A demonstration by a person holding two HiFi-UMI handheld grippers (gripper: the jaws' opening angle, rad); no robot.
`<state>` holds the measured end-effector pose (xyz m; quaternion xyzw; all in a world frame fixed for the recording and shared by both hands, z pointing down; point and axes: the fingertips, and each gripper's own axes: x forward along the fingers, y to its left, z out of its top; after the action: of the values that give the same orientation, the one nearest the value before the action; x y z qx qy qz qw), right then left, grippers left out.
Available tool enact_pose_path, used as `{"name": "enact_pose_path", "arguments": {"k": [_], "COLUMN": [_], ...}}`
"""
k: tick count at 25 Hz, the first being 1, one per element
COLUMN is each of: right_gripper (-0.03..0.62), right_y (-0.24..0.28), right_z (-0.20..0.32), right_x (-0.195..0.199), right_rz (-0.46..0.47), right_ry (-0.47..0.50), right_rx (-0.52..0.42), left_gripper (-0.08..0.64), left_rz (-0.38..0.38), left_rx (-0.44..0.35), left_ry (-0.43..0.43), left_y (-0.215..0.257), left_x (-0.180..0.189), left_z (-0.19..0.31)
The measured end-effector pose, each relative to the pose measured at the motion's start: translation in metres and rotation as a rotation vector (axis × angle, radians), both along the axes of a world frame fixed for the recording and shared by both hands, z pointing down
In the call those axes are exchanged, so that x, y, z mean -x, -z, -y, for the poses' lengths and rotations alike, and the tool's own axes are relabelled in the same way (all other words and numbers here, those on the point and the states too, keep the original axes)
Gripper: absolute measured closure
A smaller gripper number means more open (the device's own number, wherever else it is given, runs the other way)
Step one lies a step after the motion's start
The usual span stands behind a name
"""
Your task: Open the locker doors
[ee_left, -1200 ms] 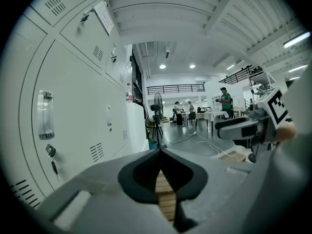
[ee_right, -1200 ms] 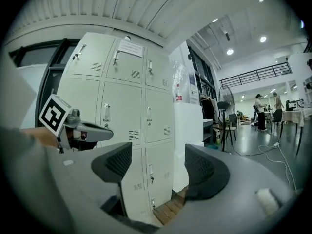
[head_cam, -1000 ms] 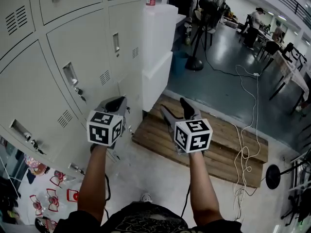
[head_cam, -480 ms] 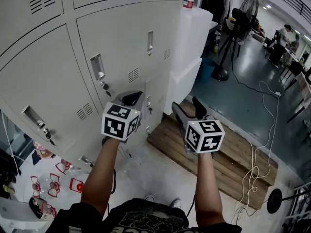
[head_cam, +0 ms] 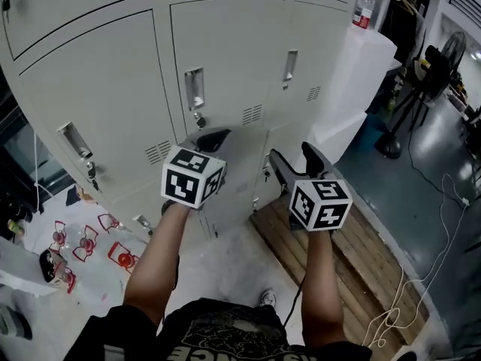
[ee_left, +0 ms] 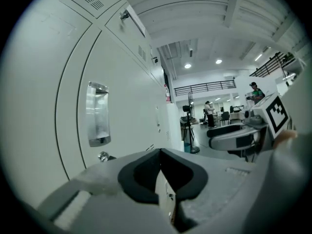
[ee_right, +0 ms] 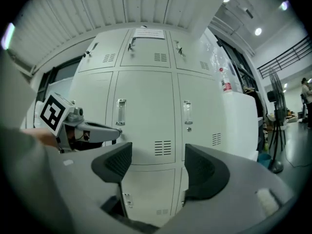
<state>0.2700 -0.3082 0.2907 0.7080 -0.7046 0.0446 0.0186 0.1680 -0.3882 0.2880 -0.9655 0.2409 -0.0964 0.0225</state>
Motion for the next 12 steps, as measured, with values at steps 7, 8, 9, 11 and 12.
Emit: {"name": "enact_pose_path", "arguments": {"k": [7,8,9,11,12], "right_gripper": [0.265,0.265,0.265,0.265,0.265], "right_y": [0.015,0.016,0.017,0.019,0.020], "right_z": [0.048,0.054,0.059,0.069,0.073], "right_x": [0.014,0.018,0.022,0.031,0.036], "right_rz": [-0.017,-0.022,-0.026,-0.033,-0.035], "right_ry": [0.203,0.230,0.257,0.309,0.334], "right_rx": [-0.006,-0.007,-0.008,-0.007,-0.008], "left_gripper": [0.555,0.555,0.555,0.555,0.555], "left_rz": [0.005,0.006,0.008,0.011,0.012], "left_rx": [-0.006,-0.008,-0.011,-0.013,-0.013], "left_ry": [0.195,0.219,0.243,0.289,0.310], "left_y": [0.005,0.005,0.005,0.005,0.006], "left_x": [0.023,0.026,0.030,0.039,0.045], "left_z": [0.023,0.025,0.027,0.031,0.032]}}
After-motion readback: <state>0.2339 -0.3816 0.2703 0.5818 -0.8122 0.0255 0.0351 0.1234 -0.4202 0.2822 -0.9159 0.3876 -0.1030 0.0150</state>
